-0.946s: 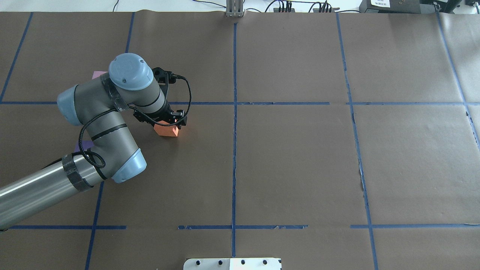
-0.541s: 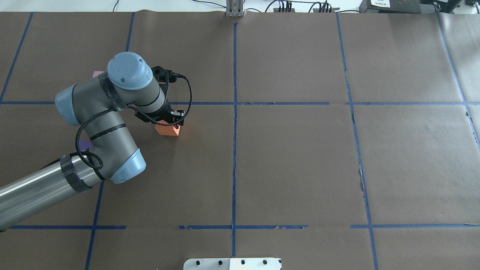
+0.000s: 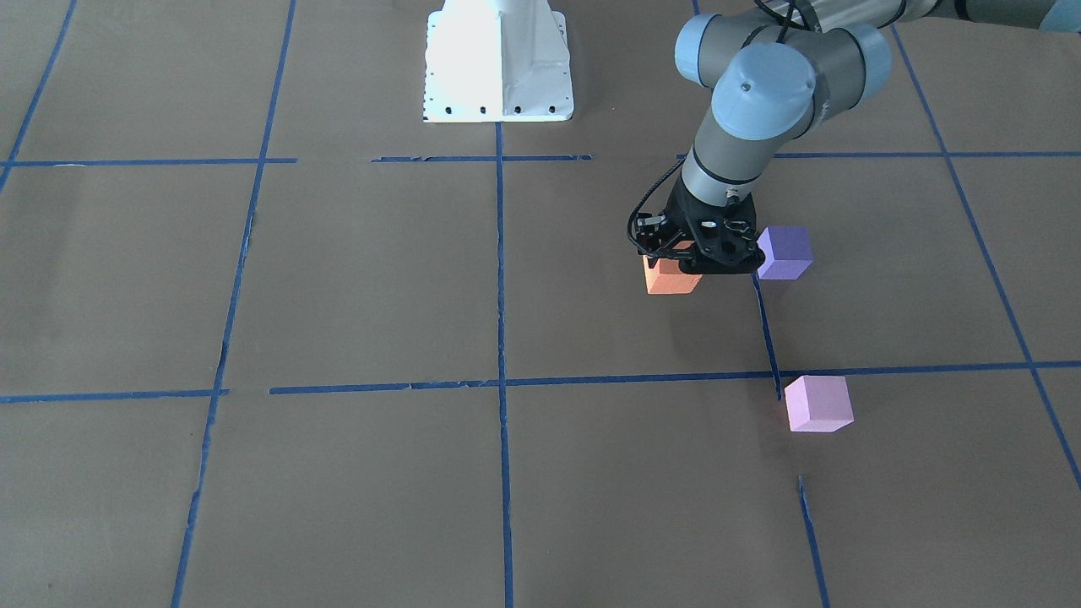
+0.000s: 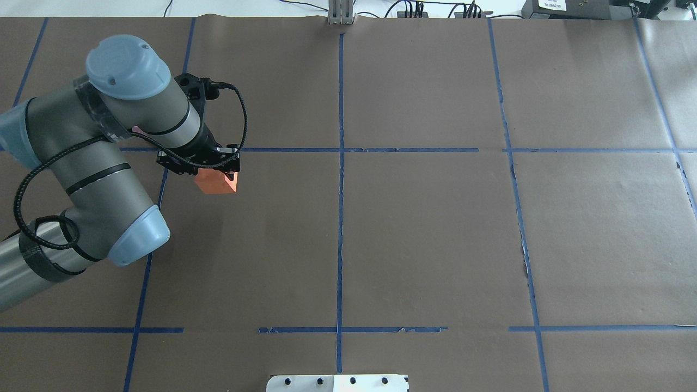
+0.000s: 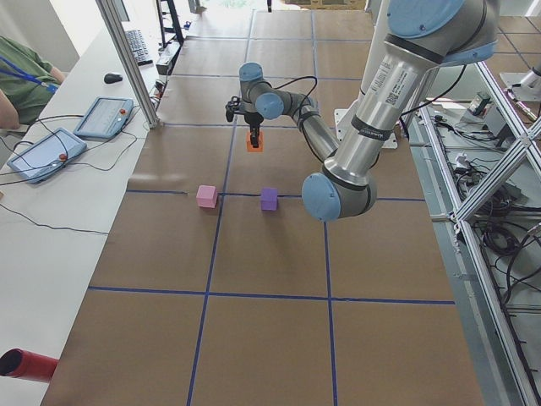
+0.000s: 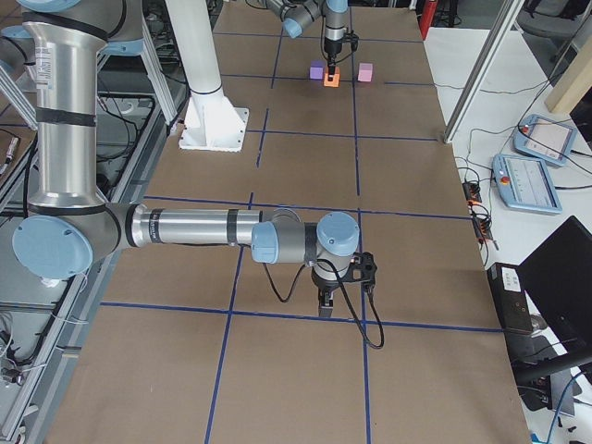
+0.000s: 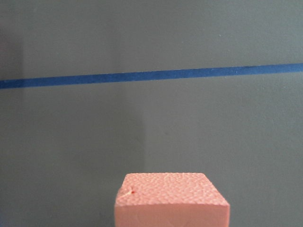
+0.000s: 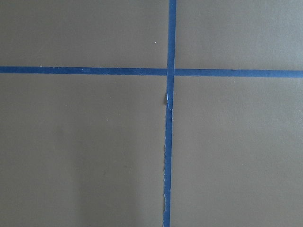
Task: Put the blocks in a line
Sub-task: 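Carry the orange cube with the left gripper toward the pink cube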
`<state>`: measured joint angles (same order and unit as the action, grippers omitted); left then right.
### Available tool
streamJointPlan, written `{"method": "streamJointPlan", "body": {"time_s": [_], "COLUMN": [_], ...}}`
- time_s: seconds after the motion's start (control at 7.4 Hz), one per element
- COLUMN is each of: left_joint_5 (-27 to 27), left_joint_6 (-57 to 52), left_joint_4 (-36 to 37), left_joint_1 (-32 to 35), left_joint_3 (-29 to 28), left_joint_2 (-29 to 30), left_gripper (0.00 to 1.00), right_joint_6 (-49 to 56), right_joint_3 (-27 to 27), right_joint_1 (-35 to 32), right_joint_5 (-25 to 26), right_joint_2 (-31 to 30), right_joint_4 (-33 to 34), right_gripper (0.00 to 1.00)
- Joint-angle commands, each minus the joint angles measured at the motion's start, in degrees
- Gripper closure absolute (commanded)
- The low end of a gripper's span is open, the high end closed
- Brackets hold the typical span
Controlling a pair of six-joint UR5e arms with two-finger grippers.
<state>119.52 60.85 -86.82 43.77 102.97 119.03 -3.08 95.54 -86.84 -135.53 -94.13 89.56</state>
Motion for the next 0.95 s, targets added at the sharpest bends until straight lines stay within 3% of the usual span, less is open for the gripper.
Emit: {"method": "streamJointPlan", "body": {"time_s": [0.0, 0.27, 0.54, 0.81], "left_joint_5": [0.18, 0.10, -0.08, 0.27], "left_joint_6": [-3.59, -12.40, -12.42, -12.33], "left_joint_4": [-0.10, -1.24, -11.99, -14.16], "left_joint_1": [4.47, 6.76, 6.77, 6.68], "left_joint_3": [-0.31, -2.41, -6.89, -8.84], "left_joint_2": [-4.05, -6.79, -10.81, -11.45], "left_gripper": [1.00, 1.00, 1.00, 1.00], "right_joint_6": [0.00, 0.00, 0.00, 0.00], "right_joint_3": [0.00, 0.00, 0.00, 0.00], "right_joint_1": [0.00, 0.09, 0.09, 0.09], "right_joint_5": [0.00, 0.00, 0.00, 0.00], "right_joint_2": [0.00, 0.00, 0.00, 0.00], "right_joint_4": [0.00, 0.00, 0.00, 0.00], "right_gripper": [0.00, 0.00, 0.00, 0.00]}}
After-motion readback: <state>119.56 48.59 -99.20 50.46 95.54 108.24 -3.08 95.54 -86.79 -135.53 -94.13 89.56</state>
